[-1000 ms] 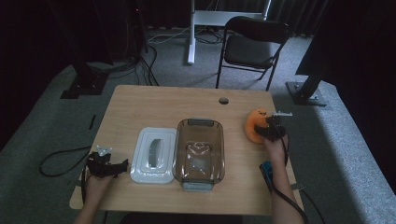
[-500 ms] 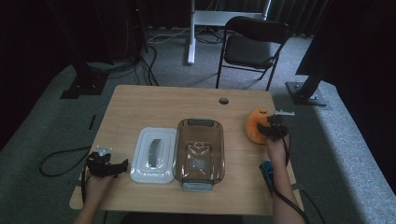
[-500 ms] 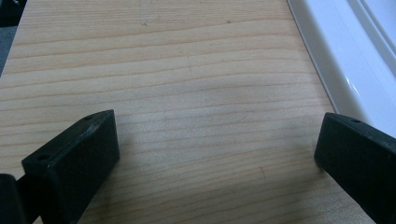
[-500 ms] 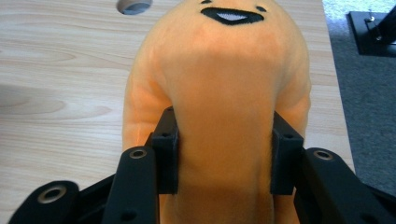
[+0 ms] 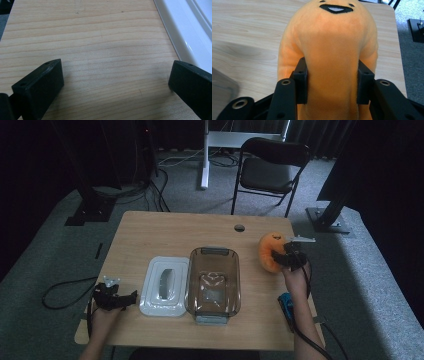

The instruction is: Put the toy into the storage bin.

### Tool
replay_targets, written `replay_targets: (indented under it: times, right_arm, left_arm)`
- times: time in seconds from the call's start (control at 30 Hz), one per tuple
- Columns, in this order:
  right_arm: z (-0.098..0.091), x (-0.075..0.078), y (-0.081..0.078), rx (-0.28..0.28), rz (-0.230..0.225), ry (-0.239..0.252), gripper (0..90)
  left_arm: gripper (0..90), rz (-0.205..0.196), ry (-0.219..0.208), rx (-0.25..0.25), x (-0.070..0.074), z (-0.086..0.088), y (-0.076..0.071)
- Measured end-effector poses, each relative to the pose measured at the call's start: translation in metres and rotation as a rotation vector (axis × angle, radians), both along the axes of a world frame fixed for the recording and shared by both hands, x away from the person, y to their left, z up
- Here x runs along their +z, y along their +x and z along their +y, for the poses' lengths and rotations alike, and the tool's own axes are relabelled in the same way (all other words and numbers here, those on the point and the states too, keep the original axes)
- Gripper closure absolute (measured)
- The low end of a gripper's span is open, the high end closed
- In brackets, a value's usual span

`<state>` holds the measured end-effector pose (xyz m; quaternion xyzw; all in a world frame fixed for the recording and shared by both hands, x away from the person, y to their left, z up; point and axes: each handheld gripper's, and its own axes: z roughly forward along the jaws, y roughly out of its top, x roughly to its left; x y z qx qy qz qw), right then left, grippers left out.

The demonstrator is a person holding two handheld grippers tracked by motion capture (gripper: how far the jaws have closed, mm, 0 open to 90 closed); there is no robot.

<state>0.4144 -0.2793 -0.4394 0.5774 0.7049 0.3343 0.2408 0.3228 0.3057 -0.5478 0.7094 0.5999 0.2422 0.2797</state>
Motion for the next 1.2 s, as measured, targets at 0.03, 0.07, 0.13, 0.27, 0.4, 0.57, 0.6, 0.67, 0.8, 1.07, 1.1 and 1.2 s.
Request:
replay_targets:
  times: [0.03,0.07,0.13,0.27,0.4,0.57,0.6,0.67,0.8,1.07,1.1,1.2]
  right_arm:
    - [0.002,0.003,-0.001,0.005,-0.002,-0.002,56.1]
    - [0.003,0.005,-0.002,0.010,-0.003,-0.001,56.1]
    - [0.005,0.011,-0.005,0.023,-0.009,0.002,56.0]
    - [0.011,0.024,-0.012,0.043,-0.023,0.007,56.0]
    - [0.017,0.035,-0.018,0.069,-0.044,0.016,56.0]
    - [0.023,0.045,-0.026,0.098,-0.057,0.021,55.9]
    - [0.024,0.046,-0.027,0.101,-0.060,0.019,55.9]
    - [0.026,0.050,-0.030,0.111,-0.064,0.017,55.9]
    - [0.033,0.057,-0.035,0.139,-0.074,0.022,55.9]
    - [0.060,0.078,-0.050,0.236,-0.121,0.029,55.8]
    - [0.065,0.081,-0.052,0.254,-0.126,0.030,55.8]
    - [0.075,0.086,-0.054,0.290,-0.130,0.046,55.8]
  left_arm:
    - [0.2,0.001,0.001,0.000,0.000,0.000,0.000]
    - [0.2,0.001,0.000,0.000,0.000,0.000,0.000]
    - [0.2,0.001,0.000,0.000,0.000,0.000,0.000]
    - [0.2,0.001,0.000,0.000,0.000,0.000,0.000]
    - [0.2,0.000,0.000,-0.001,0.000,0.000,0.000]
    - [0.2,0.001,0.001,0.001,0.000,0.002,-0.001]
    - [0.3,0.006,0.004,-0.004,0.001,0.003,-0.001]
    - [0.3,0.012,0.005,-0.014,0.001,0.003,-0.001]
    - [0.2,0.005,0.003,-0.010,0.000,0.004,-0.002]
    - [0.3,0.000,0.003,-0.015,0.000,0.004,-0.001]
    - [0.3,0.001,0.005,-0.016,0.000,0.004,-0.001]
    - [0.3,0.000,0.003,-0.016,0.000,0.004,-0.001]
